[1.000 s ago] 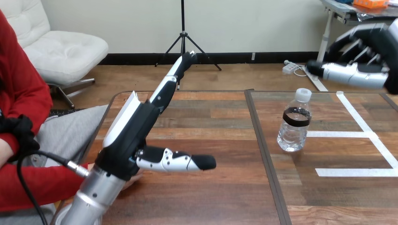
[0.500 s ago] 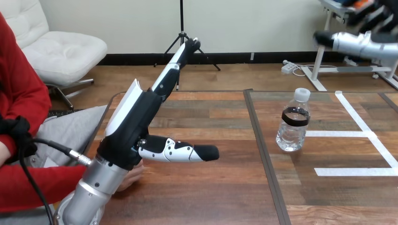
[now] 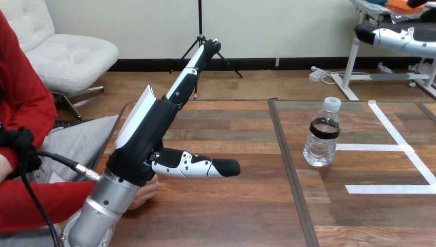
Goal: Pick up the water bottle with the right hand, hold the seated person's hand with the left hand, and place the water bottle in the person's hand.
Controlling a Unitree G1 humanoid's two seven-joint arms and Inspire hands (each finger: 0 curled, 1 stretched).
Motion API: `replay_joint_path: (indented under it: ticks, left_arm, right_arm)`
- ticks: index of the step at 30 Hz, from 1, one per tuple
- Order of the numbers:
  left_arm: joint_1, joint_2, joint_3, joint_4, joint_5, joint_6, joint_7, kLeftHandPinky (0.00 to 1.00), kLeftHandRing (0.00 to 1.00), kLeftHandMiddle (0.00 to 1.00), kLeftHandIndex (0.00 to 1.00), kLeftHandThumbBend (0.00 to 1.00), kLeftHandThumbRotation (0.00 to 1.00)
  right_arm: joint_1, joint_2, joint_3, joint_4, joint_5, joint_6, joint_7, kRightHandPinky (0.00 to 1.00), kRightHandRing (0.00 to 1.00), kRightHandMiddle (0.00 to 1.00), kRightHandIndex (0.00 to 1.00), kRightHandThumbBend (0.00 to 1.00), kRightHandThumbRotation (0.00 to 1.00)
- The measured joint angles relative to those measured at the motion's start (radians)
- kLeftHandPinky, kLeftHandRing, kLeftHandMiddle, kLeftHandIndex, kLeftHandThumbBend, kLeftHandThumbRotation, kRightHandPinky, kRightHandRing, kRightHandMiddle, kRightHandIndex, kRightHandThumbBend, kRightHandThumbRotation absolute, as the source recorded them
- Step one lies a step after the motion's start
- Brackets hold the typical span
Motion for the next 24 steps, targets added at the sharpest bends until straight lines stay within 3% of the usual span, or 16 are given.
replay_joint_path:
  ticks: [10,18,24]
  left_arm:
    - [0.001,0.000,-0.001,0.000,-0.001,0.001,-0.001,1.00,1.00,1.00,1.00,1.00,0.48]
    - [0.003,0.000,-0.001,0.000,-0.001,0.001,-0.002,1.00,1.00,1.00,1.00,1.00,0.48]
    - [0.006,0.000,-0.001,-0.003,-0.001,0.005,-0.002,1.00,1.00,1.00,1.00,1.00,0.48]
  right_arm:
    - [-0.019,0.053,0.035,0.211,0.019,-0.103,-0.103,0.69,0.84,0.88,0.90,1.00,0.58]
    - [-0.034,0.093,0.068,0.374,0.029,-0.187,-0.144,0.68,0.83,0.87,0.91,1.00,0.57]
    - [-0.051,0.128,0.091,0.478,0.037,-0.220,-0.167,0.69,0.82,0.87,0.91,1.00,0.57]
